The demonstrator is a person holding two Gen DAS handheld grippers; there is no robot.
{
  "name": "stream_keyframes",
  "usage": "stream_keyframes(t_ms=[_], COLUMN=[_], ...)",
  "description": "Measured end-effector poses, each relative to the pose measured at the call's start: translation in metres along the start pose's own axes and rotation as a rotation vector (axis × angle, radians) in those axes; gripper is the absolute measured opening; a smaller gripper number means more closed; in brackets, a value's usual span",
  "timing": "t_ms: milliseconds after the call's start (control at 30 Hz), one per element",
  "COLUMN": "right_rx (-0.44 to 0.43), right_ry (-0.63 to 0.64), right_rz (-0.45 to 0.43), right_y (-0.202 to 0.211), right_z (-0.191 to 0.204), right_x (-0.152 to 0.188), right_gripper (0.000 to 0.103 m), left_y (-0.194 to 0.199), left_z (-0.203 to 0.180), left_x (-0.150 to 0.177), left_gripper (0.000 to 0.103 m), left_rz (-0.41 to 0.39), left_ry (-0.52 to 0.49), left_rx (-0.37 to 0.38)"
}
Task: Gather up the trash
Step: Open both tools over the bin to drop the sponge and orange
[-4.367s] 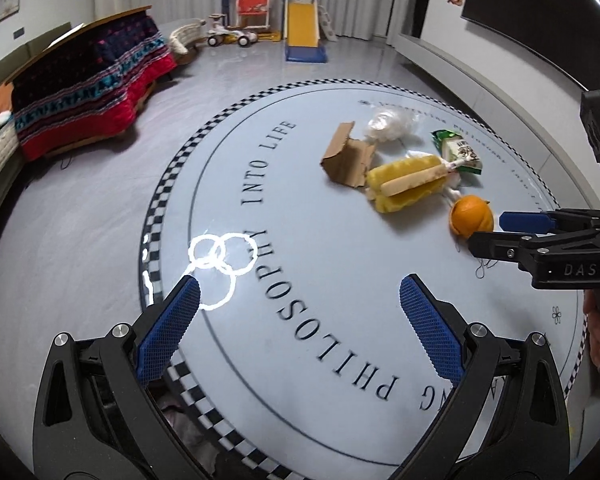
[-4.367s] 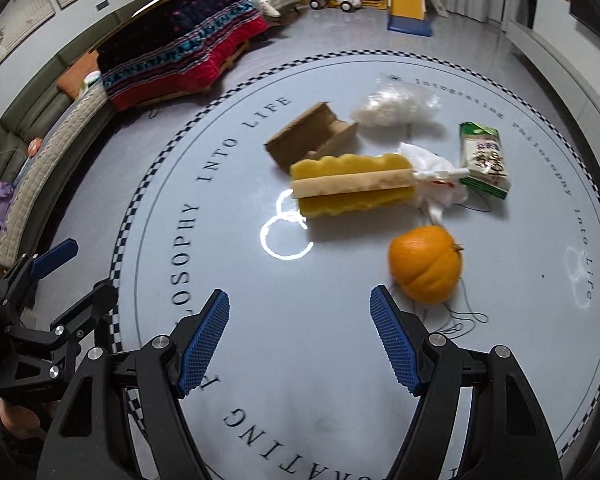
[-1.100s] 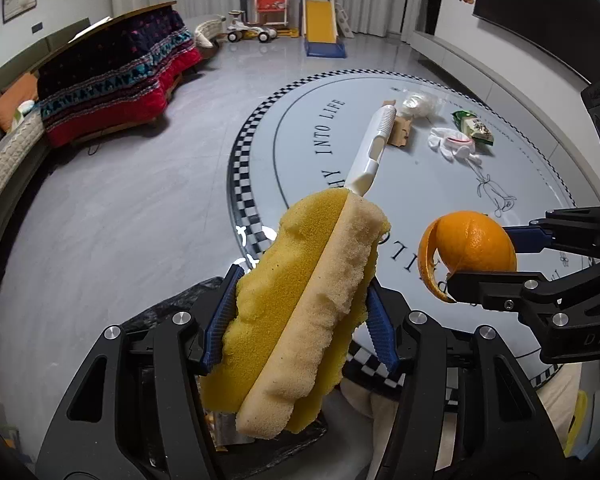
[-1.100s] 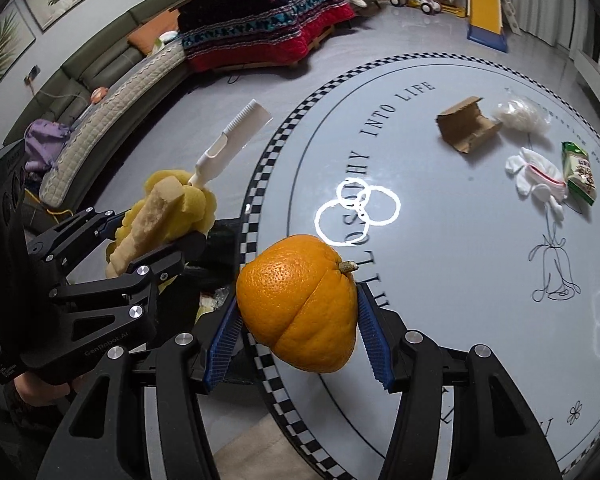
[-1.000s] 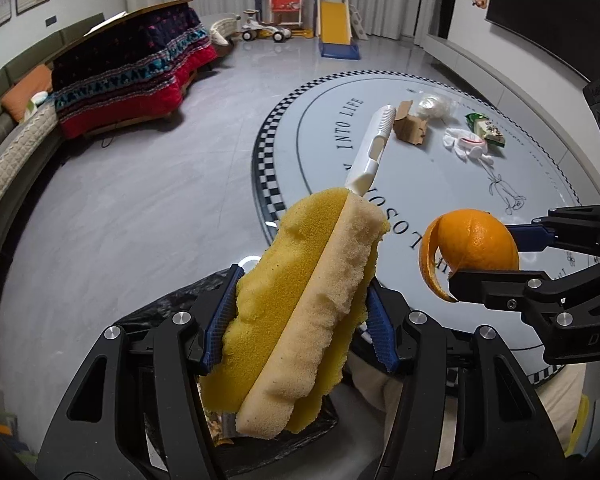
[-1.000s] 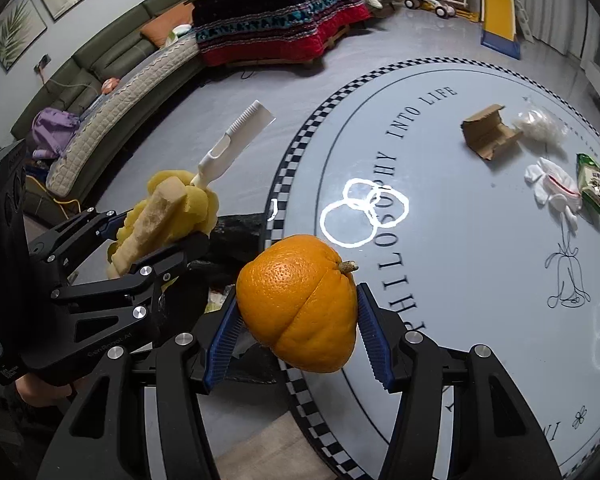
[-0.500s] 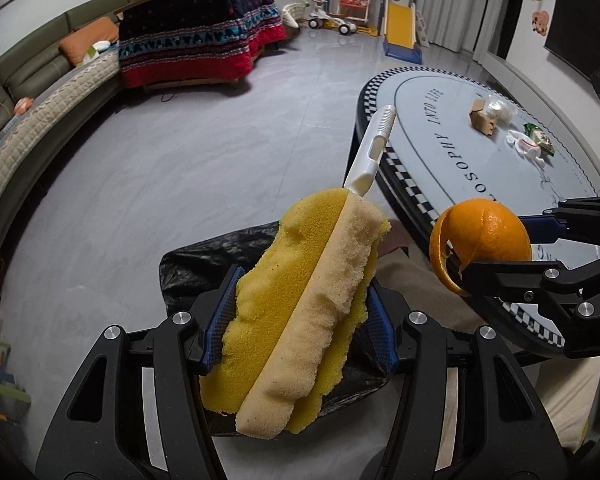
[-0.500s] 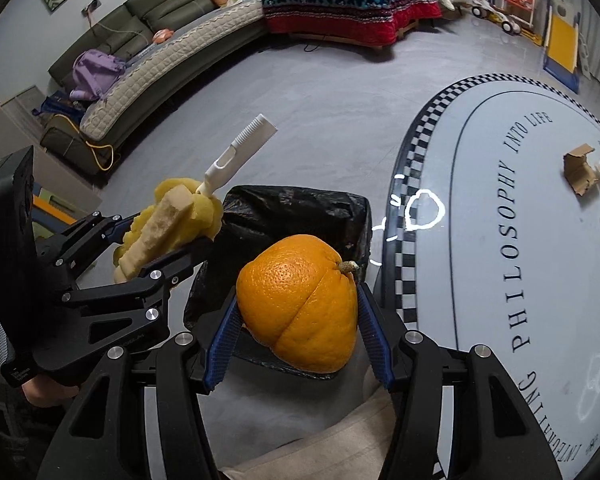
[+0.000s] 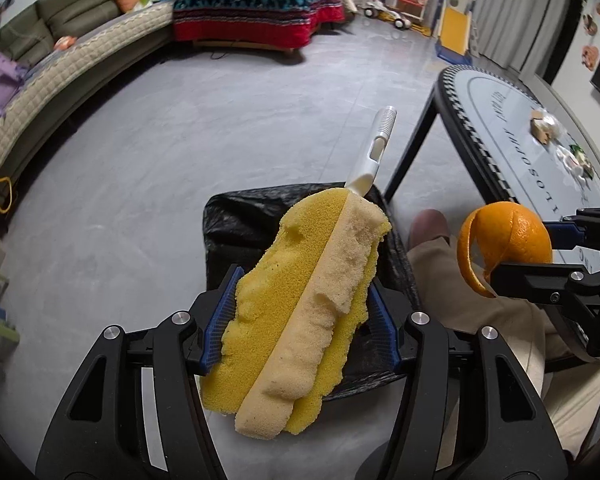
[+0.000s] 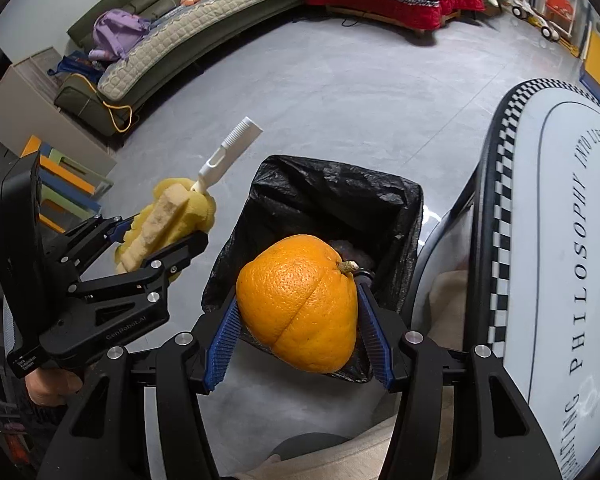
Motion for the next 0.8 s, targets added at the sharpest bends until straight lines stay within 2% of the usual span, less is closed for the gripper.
stream_keyframes(t_ms=[33,67,133,200,500,800], right_rx=[0.01,0.018,0.013,0.015,-0.005,0.022], right_ry=[0.013,0.017,0.006,-0.003,-0.035,-0.102], right_rz=[0.006,0.008,-0.01,-0.019,-0.056,-0.089], right_y=[-0.004,-0.006,-0.005,-0.003,0.014,0.038], right_z=[0.003,0.005,0.006,0.004,-0.011,-0.063], right_x=[-0.002,-0.003,-0.004,-0.006,-0.003,0.003], right_gripper=[0.062,0.066,0.073,0.073,0.073,0.074], left_y=[-0.002,-0.002,0.002,0.004,0.0,-0.013], left_z=[0.005,0.01,0.019,0.024,0.002,-0.059], left_x=[0.002,0.003,0.003,0.004,-0.006,-0.034], left_gripper=[0.084,0.097,0.097,0.097,0.097,0.097], left_rz=[0.018,0.016,-0.002,0.004,-0.003,0.006], left_ry=[0.006,0.013,0.026,0.04,-0.019,-0.089], left_rx=[-0.017,-0.053,-0.115,-0.144,-0.1,-0.009])
Point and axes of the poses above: each gripper's, at about its wrist camera, not at the fingertips, and y roughly against the way its jaws point, z to its left, x to its underside, the point moved 6 cm from there along -y, roughly the way its jaws point, and after that the axes turned 10 degrees about x, right-handed, at the moved point
